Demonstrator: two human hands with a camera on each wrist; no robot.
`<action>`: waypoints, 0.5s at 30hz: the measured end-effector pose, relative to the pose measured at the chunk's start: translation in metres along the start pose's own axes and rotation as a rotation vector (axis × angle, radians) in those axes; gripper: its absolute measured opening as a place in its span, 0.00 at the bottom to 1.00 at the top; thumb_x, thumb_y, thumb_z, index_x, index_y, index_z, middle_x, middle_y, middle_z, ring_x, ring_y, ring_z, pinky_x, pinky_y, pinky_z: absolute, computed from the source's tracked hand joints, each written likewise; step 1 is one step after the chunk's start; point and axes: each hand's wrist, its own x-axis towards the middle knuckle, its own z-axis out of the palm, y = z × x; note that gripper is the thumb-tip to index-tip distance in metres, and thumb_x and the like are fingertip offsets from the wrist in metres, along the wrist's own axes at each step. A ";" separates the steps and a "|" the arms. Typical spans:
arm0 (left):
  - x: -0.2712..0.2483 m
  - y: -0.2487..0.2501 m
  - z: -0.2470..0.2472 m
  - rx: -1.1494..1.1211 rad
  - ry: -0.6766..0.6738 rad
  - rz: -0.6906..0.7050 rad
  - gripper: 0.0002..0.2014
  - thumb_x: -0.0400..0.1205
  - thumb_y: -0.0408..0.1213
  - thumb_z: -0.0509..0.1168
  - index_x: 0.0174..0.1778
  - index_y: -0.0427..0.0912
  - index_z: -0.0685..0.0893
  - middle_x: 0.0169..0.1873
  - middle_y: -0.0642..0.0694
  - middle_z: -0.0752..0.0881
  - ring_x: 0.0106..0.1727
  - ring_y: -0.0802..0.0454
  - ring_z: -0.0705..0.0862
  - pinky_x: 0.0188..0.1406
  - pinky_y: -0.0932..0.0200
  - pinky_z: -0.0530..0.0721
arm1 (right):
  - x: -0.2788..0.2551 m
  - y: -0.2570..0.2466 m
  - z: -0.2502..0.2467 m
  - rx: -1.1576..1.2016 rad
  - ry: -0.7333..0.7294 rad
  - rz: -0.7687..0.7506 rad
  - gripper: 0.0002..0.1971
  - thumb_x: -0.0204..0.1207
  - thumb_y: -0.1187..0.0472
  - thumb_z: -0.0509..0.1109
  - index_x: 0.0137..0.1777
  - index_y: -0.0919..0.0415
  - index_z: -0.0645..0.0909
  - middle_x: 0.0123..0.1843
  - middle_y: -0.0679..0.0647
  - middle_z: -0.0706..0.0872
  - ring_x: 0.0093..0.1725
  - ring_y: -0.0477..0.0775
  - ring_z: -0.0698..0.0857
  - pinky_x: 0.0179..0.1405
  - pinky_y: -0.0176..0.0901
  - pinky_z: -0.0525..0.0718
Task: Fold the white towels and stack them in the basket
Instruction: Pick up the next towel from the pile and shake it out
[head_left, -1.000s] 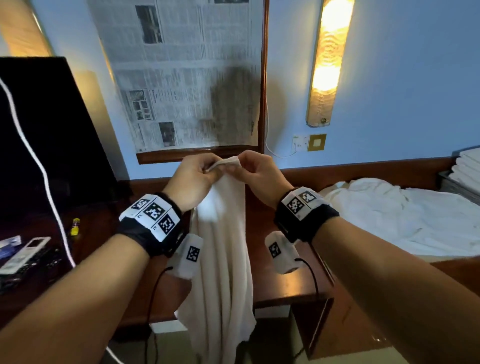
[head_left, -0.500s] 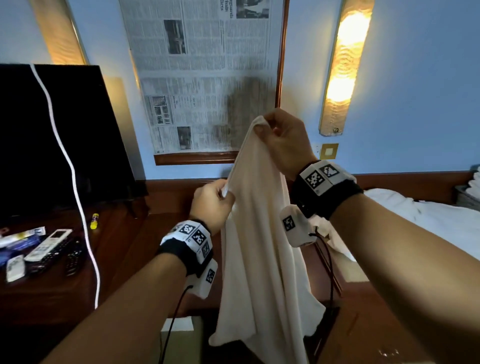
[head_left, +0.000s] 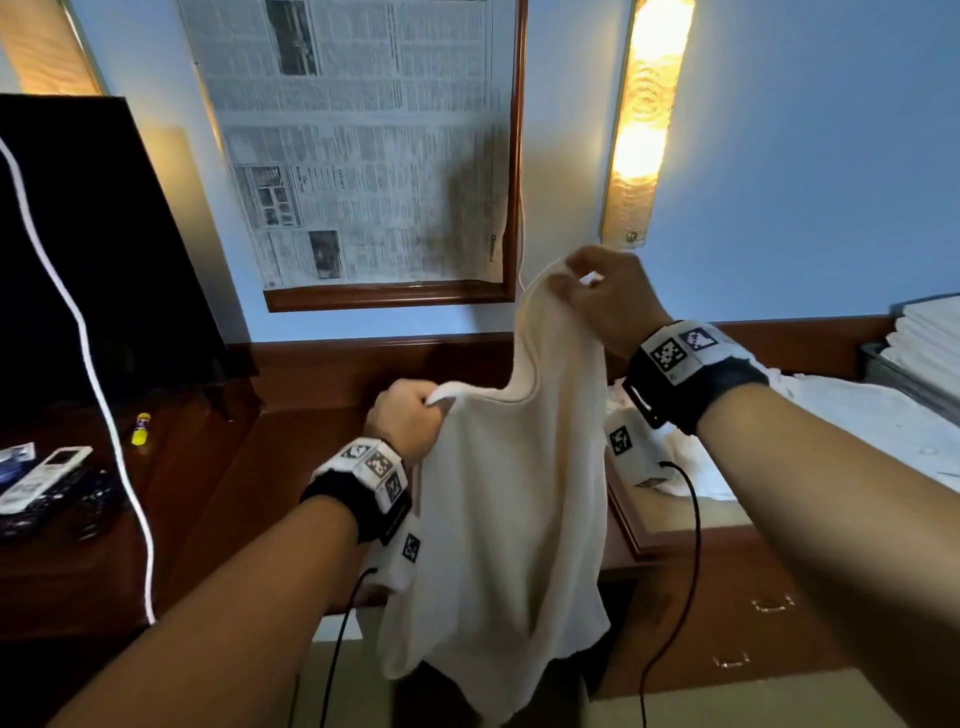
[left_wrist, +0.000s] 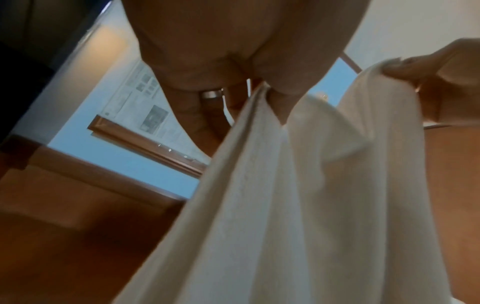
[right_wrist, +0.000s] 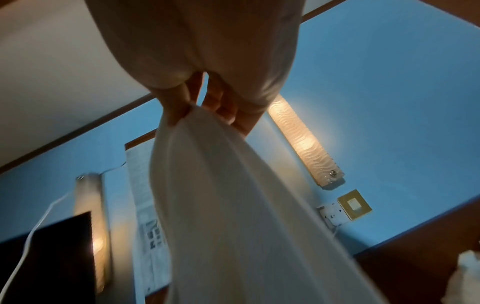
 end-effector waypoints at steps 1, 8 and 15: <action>0.006 0.010 -0.002 0.014 -0.002 0.009 0.16 0.80 0.49 0.66 0.24 0.66 0.82 0.20 0.54 0.75 0.34 0.39 0.79 0.31 0.56 0.67 | -0.007 0.000 0.003 -0.032 -0.151 -0.026 0.03 0.81 0.57 0.72 0.51 0.55 0.85 0.49 0.45 0.83 0.50 0.45 0.81 0.57 0.37 0.79; 0.020 0.071 -0.007 0.019 0.084 0.197 0.17 0.80 0.47 0.69 0.23 0.57 0.82 0.16 0.55 0.75 0.27 0.51 0.74 0.29 0.54 0.71 | -0.042 0.021 0.047 -0.236 -0.478 -0.149 0.06 0.74 0.62 0.76 0.45 0.66 0.87 0.51 0.59 0.83 0.49 0.57 0.81 0.56 0.50 0.79; -0.030 0.031 0.017 -0.096 0.259 -0.018 0.11 0.73 0.50 0.62 0.41 0.49 0.85 0.33 0.51 0.88 0.40 0.45 0.86 0.43 0.51 0.85 | -0.011 -0.001 0.044 -0.194 -0.170 -0.217 0.06 0.78 0.62 0.68 0.45 0.58 0.87 0.37 0.46 0.76 0.42 0.51 0.77 0.47 0.39 0.71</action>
